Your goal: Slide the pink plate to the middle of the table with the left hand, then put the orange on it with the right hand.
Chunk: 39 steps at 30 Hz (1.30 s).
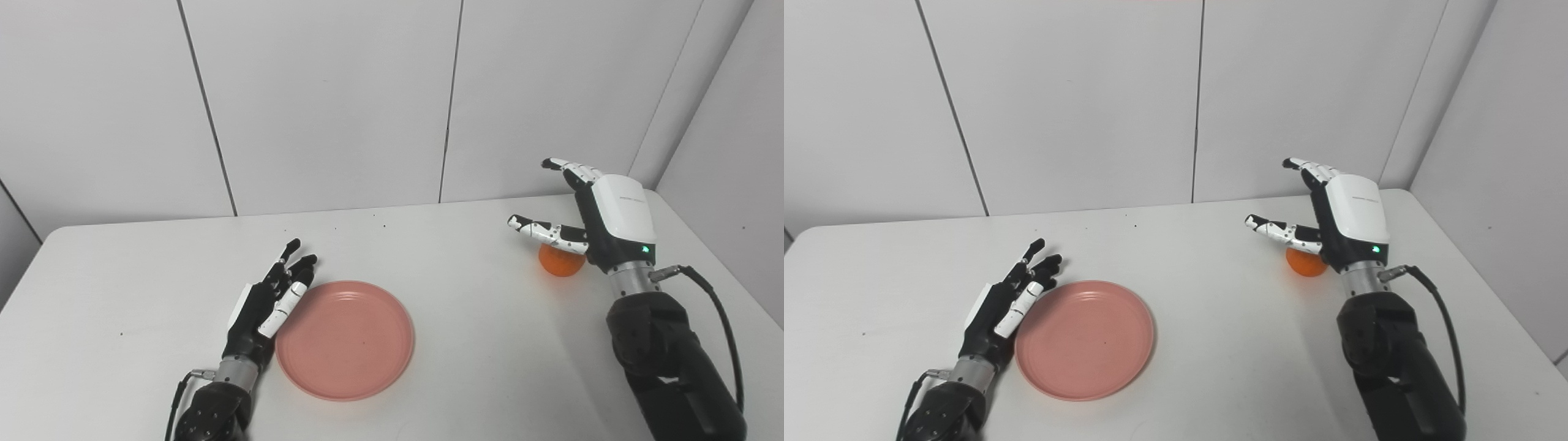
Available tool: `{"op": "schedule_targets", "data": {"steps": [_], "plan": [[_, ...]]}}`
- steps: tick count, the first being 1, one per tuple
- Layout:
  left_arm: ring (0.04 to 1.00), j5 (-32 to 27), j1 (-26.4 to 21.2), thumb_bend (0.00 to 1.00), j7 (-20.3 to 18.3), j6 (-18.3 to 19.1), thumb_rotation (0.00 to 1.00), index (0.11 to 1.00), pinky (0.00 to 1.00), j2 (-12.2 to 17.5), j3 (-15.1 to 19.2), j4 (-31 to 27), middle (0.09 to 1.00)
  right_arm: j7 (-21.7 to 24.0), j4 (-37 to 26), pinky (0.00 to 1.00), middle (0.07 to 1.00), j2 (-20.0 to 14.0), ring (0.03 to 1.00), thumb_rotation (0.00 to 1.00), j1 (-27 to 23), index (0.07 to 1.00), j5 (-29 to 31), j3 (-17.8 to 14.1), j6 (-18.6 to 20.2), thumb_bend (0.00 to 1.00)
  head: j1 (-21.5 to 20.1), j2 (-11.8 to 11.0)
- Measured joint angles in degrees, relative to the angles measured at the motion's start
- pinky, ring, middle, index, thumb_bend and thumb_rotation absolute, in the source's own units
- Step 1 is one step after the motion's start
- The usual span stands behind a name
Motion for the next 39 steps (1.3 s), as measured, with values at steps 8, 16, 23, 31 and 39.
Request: {"op": "schedule_targets", "data": {"steps": [8,16,23,31,39], "plan": [[0.887,-0.02,0.00,0.71,-0.52,0.10,0.69,0.937,0.87,-0.04,0.32,-0.12,0.859,-0.94,8.92,0.74,0.774,-1.94,0.761,0.76,-3.57,0.734,-1.10,1.53,0.02,0.84,0.26,0.00],[0.886,-0.03,0.06,0.70,-0.71,0.26,0.69,0.938,0.87,-0.07,0.44,-0.35,0.860,-2.98,16.82,0.69,0.747,-2.14,0.726,0.72,-4.90,0.706,-0.32,3.71,-0.08,0.84,0.44,0.26],[0.882,-0.03,0.17,0.69,-0.74,0.43,0.69,0.936,0.86,-0.06,0.49,-0.56,0.859,-4.93,21.09,0.68,0.752,-2.41,0.725,0.73,-6.12,0.715,0.54,5.87,-0.25,0.82,0.53,0.70],[0.881,-0.03,0.36,0.68,-0.60,1.06,0.68,0.939,0.87,-0.21,0.49,-1.13,0.861,-2.27,21.81,0.63,0.738,-2.52,0.702,0.69,-6.22,0.721,1.34,7.25,0.18,0.82,0.79,0.88],[0.883,-0.03,0.53,0.67,-0.50,1.20,0.69,0.935,0.87,-0.23,0.49,-1.49,0.860,-1.74,22.05,0.62,0.741,-2.88,0.700,0.70,-6.22,0.724,2.05,7.79,1.92,0.82,0.97,1.05]]}}
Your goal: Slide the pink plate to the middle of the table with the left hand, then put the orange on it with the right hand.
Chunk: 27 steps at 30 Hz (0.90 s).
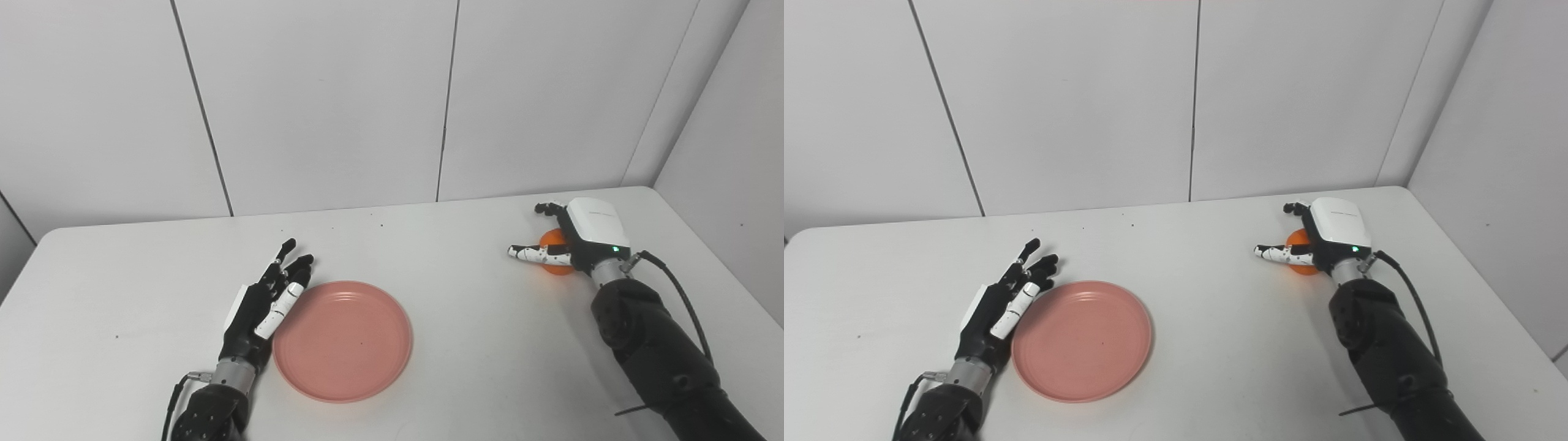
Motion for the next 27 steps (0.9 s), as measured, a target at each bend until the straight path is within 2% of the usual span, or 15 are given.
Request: {"op": "schedule_targets", "data": {"steps": [10,13,15,18,21,27], "plan": [[0.885,0.00,0.06,0.67,-0.05,0.88,0.69,0.941,0.87,0.05,-0.02,-0.57,0.864,0.00,1.83,0.61,0.732,-0.12,0.692,0.66,0.00,0.718,1.01,0.49,0.50,0.80,0.09,0.44],[0.882,0.00,0.07,0.67,-0.06,1.08,0.69,0.935,0.85,0.05,-0.02,-0.65,0.863,-0.39,2.58,0.50,0.681,-0.12,0.602,0.64,-0.05,0.702,1.65,0.46,0.57,0.78,0.09,0.53],[0.881,0.00,0.07,0.68,-0.06,1.08,0.69,0.935,0.85,0.06,-0.06,-0.65,0.863,-0.69,3.64,0.48,0.652,-0.12,0.567,0.67,-0.17,0.678,2.35,0.29,0.64,0.75,0.09,0.53],[0.877,0.00,0.08,0.69,-0.08,1.08,0.69,0.935,0.85,0.12,-0.08,-0.66,0.856,-1.03,3.55,0.36,0.512,-0.12,0.427,0.70,-0.17,0.554,3.85,-0.20,0.57,0.66,0.26,0.88],[0.877,0.00,0.09,0.69,-0.09,1.08,0.69,0.936,0.85,0.19,-0.10,-0.72,0.854,-1.64,3.53,0.30,0.431,-0.04,0.350,0.69,-0.16,0.469,4.84,-0.26,0.55,0.63,0.26,0.88],[0.881,0.00,0.09,0.68,-0.29,1.17,0.68,0.939,0.86,0.31,-0.09,-0.78,0.856,-2.99,3.68,0.21,0.331,0.23,0.260,0.70,-0.01,0.352,5.26,0.25,0.49,0.60,0.53,1.14]]}}
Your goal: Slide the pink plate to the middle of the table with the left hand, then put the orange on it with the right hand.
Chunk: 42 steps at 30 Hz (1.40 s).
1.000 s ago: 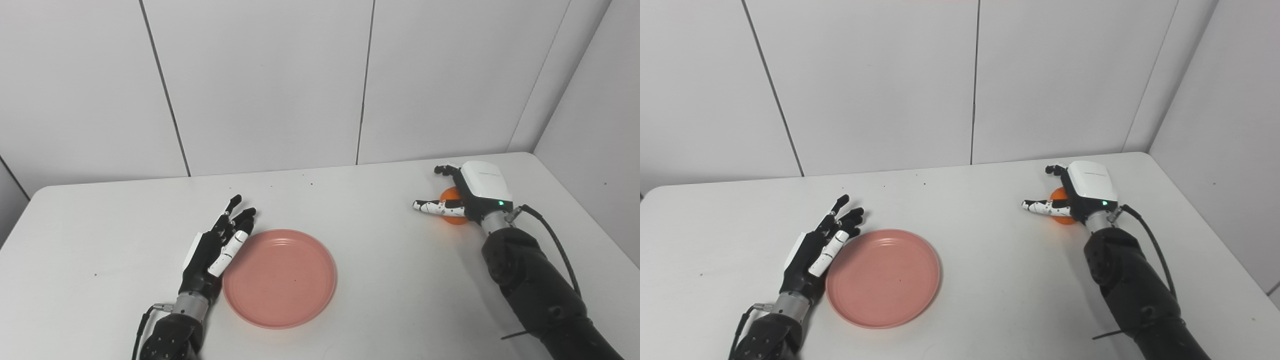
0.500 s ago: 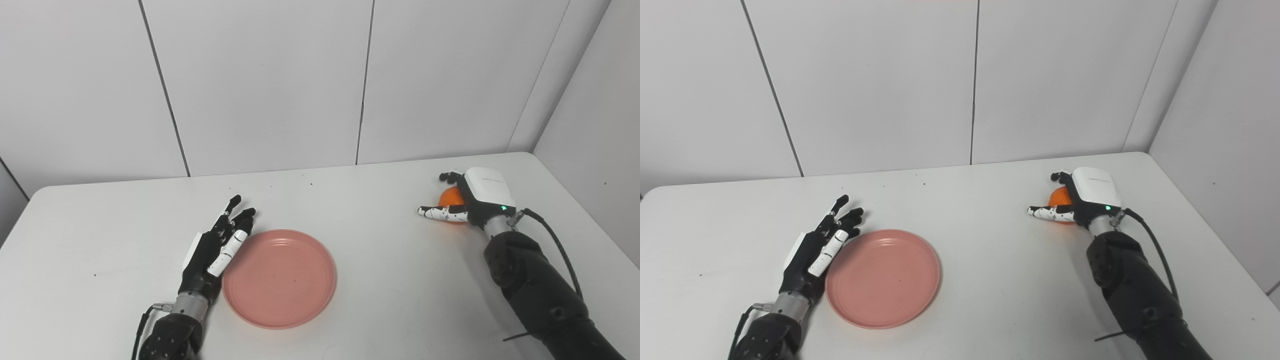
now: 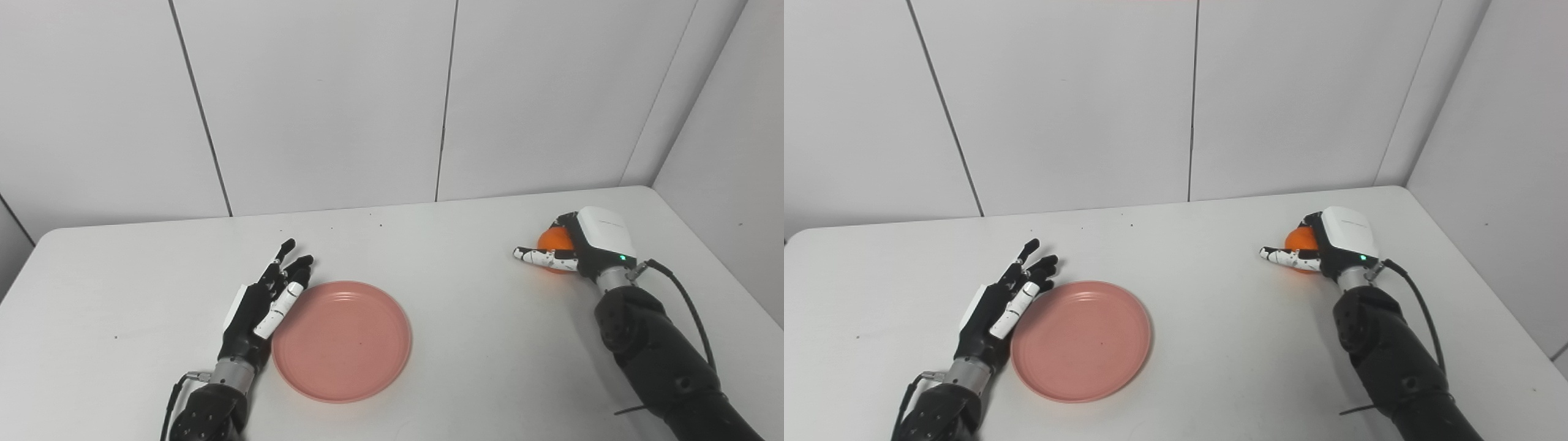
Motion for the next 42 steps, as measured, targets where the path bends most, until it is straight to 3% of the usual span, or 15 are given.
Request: {"op": "schedule_targets", "data": {"steps": [5,13,19,31,37,42], "plan": [[0.884,0.00,0.00,0.68,-0.14,0.93,0.69,0.946,0.86,0.07,0.03,-0.44,0.863,-0.66,0.44,0.17,0.280,0.17,0.220,0.70,0.00,0.291,0.89,0.13,-0.18,0.58,0.00,0.26],[0.882,0.00,0.00,0.69,-0.20,1.05,0.69,0.944,0.86,0.17,0.00,-0.49,0.865,-2.54,1.54,0.15,0.253,0.25,0.196,0.61,0.00,0.279,2.27,0.39,-1.68,0.50,0.26,0.35],[0.884,0.00,0.05,0.69,-0.22,1.33,0.69,0.938,0.86,0.19,-0.03,-0.77,0.867,-2.55,0.95,0.13,0.242,0.23,0.182,0.61,0.01,0.265,2.40,0.67,-3.50,0.48,0.61,0.70],[0.874,0.01,0.35,0.69,0.27,2.66,0.68,0.932,0.86,-0.34,-0.10,-1.71,0.855,-0.71,-10.71,0.16,0.264,-2.94,0.206,0.67,-1.12,0.292,1.07,1.51,-3.98,0.53,3.07,1.49],[0.862,0.16,0.41,0.70,1.42,2.60,0.71,0.932,0.83,-0.94,-0.53,-1.81,0.846,0.73,-15.16,0.16,0.269,-3.12,0.206,0.60,-2.44,0.307,1.07,1.58,-5.49,0.55,5.19,1.93],[0.859,1.06,0.58,0.69,3.13,2.60,0.72,0.921,0.84,-1.72,-0.96,-1.93,0.841,2.92,-20.53,0.14,0.254,-3.09,0.189,0.57,-2.44,0.311,1.29,1.56,-5.75,0.57,9.83,2.63]]}}
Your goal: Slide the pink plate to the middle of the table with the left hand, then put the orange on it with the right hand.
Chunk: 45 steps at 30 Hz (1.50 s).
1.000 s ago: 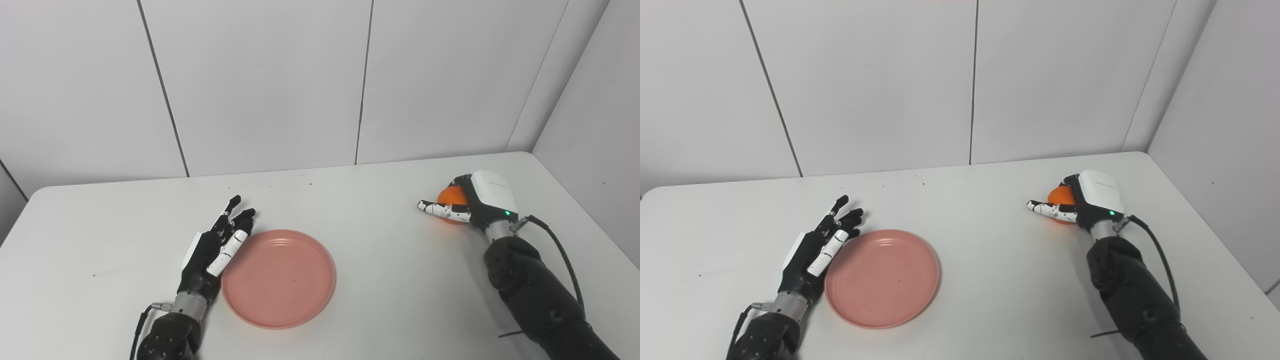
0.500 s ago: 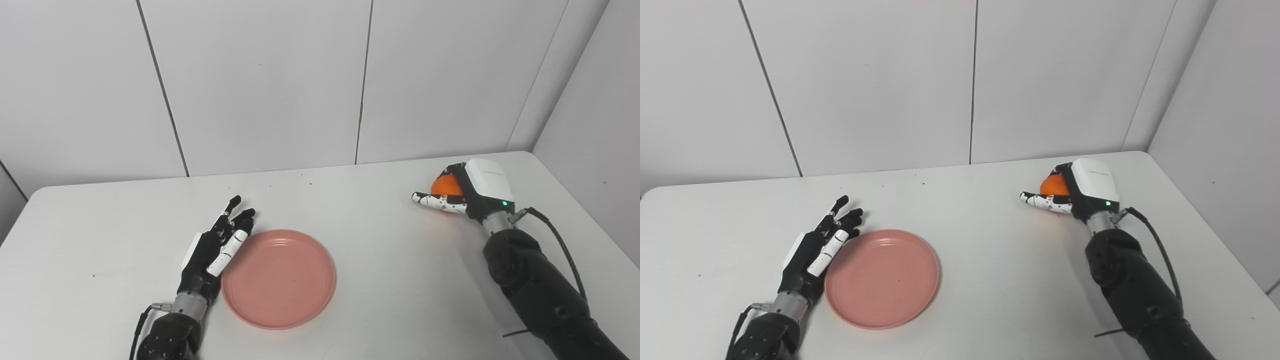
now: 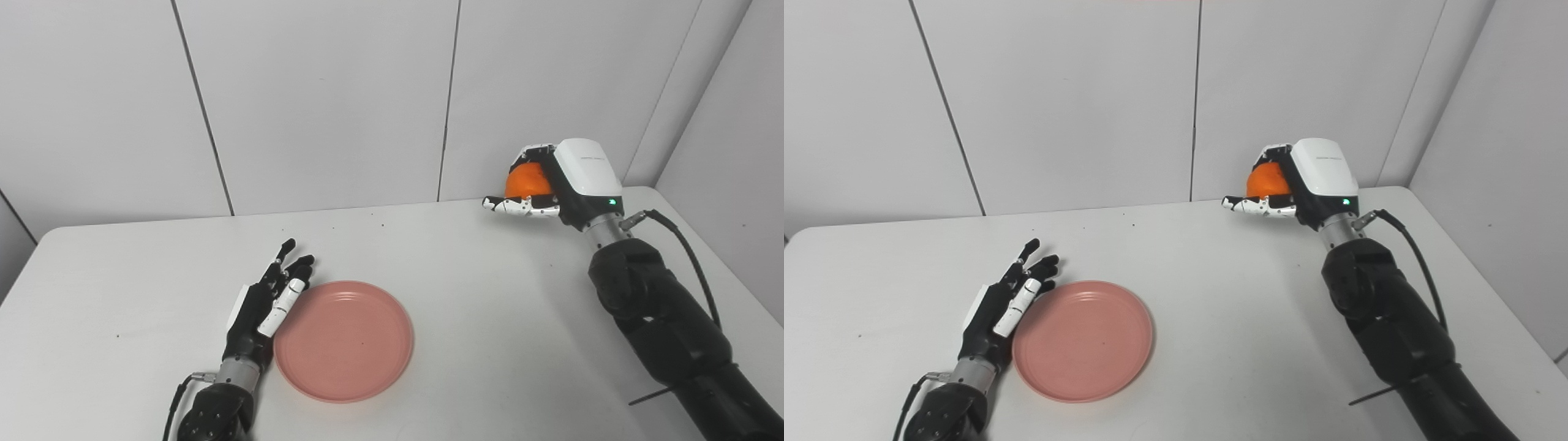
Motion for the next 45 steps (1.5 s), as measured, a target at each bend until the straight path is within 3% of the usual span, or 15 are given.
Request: {"op": "schedule_targets", "data": {"steps": [10,18,23,30,39,45], "plan": [[0.840,1.57,0.21,0.73,2.73,-1.33,0.74,0.909,0.80,-0.76,-0.70,0.44,0.829,2.61,-4.53,0.15,0.262,0.83,0.198,0.60,-0.29,0.295,0.73,-0.12,-1.94,0.67,4.93,-0.17],[0.837,1.60,0.22,0.77,3.96,-1.96,0.78,0.912,0.80,-1.37,-0.90,0.88,0.823,6.56,-10.17,0.13,0.239,6.15,0.177,0.50,-1.26,0.279,1.22,-0.11,-1.91,0.68,6.61,-0.35],[0.842,1.62,0.23,0.75,4.63,-2.00,0.79,0.913,0.80,-1.70,-0.91,0.89,0.829,9.75,-12.29,0.15,0.266,8.78,0.195,0.48,-1.25,0.318,1.49,0.45,-1.90,0.66,7.74,-0.26],[0.831,2.20,0.29,0.84,5.38,-2.73,0.99,0.907,0.77,-1.81,-1.21,1.20,0.827,11.91,-14.00,0.14,0.259,12.20,0.189,0.46,-1.22,0.313,2.01,1.24,-1.90,0.67,8.89,-0.35],[0.827,3.11,0.11,0.93,5.96,-4.12,1.00,0.892,0.78,-2.06,-1.40,2.31,0.799,13.78,-14.23,0.14,0.257,15.21,0.186,0.49,-0.58,0.303,0.58,3.70,-1.91,0.68,9.07,-0.17],[0.827,3.12,0.09,0.93,5.99,-4.12,1.00,0.886,0.77,-2.09,-1.36,2.32,0.791,14.00,-14.37,0.14,0.253,17.14,0.183,0.43,0.27,0.283,-0.93,5.15,-1.91,0.67,8.98,-0.09]]}}
